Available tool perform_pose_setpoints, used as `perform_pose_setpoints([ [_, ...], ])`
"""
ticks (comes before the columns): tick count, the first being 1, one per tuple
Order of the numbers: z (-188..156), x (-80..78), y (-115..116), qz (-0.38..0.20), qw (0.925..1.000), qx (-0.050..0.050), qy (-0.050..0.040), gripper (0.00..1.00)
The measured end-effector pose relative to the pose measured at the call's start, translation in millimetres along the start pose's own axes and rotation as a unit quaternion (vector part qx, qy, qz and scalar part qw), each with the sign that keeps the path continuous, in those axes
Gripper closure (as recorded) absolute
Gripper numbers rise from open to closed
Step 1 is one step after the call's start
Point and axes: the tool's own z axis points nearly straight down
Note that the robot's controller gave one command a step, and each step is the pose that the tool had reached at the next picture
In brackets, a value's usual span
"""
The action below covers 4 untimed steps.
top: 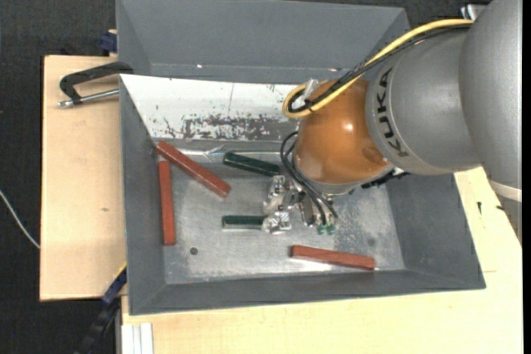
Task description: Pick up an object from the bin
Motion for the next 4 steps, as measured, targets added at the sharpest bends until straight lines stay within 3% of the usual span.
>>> perform_pose_setpoints([
  [1,-37.9,-57.7,44.2,-0.009,0.9999,0.002,0.0089,1.00],
  [3,-170.5,-61.3,43.3,-0.030,0.9995,0.002,0.0081,1.00],
  [4,-68.6,-38.5,48.4,-0.244,0.9697,0.000,0.0078,0.00],
])
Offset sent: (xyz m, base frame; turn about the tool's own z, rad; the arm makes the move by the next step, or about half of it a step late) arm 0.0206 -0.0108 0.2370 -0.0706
